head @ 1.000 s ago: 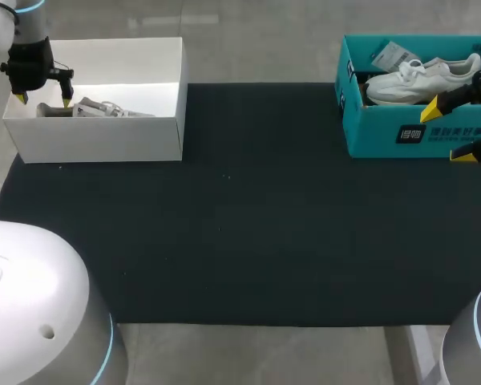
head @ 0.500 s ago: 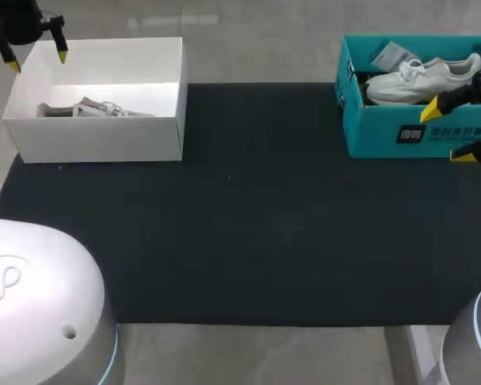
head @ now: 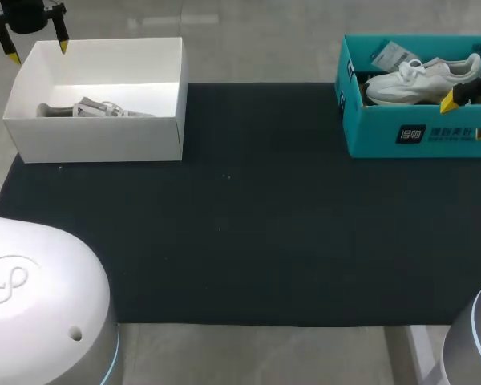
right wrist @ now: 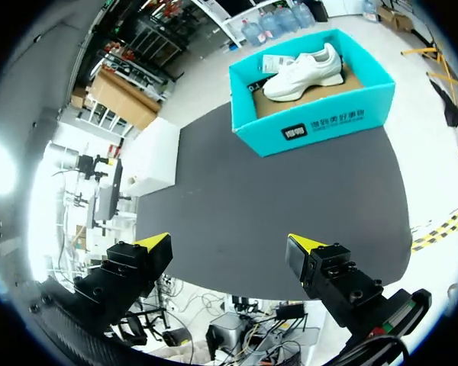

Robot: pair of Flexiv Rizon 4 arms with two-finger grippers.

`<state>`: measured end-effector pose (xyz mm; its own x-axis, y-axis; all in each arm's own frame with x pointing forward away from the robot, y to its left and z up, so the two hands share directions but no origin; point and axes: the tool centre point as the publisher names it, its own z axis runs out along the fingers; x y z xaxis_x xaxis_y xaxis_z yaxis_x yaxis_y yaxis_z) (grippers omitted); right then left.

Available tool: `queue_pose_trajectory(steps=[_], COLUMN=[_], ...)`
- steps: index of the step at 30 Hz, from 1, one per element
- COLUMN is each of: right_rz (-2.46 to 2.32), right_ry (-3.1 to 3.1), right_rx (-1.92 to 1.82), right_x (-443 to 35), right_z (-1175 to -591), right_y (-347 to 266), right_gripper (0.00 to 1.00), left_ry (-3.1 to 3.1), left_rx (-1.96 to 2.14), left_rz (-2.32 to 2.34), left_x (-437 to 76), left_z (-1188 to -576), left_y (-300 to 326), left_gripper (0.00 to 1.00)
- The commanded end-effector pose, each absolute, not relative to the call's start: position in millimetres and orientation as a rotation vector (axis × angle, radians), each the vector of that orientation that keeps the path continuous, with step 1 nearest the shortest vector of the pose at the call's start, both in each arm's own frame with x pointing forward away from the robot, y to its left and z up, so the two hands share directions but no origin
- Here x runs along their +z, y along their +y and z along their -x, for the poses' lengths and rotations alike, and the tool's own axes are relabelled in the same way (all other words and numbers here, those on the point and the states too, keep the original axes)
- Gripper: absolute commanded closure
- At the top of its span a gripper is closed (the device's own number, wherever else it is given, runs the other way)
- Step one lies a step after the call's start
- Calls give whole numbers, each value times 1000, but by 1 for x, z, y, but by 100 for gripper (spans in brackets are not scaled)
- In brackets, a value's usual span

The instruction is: Take the shoe out of the shoebox, open the shoe tongue, remove and reinsert the insole, then place the shoe into the shoebox

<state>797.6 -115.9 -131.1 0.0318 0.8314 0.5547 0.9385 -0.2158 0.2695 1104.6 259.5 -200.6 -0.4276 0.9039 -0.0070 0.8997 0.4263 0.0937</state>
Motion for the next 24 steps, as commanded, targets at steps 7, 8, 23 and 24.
queue_pose_trajectory(steps=[7,8,23,24], right_rz=[2169,2189,2438,2439], right_ry=[-2042,-2046,-1863,-1863], right_rx=[-661,-644,-298,-277], right_x=[-103,-103,-134,-136], right_z=[-962,-972,-1068,-1070], right_y=[-172,-176,-237,-238], right_gripper=[0,0,0,0], left_ry=[2605,2605,2605,2605], left_rx=[118,118,118,118], left_rz=[-1651,-1651,-1651,-1651], left_x=[-200,-200,-200,-200], left_z=[-1104,-1104,-1104,-1104], left_y=[260,260,260,260], left_gripper=[0,0,0,0])
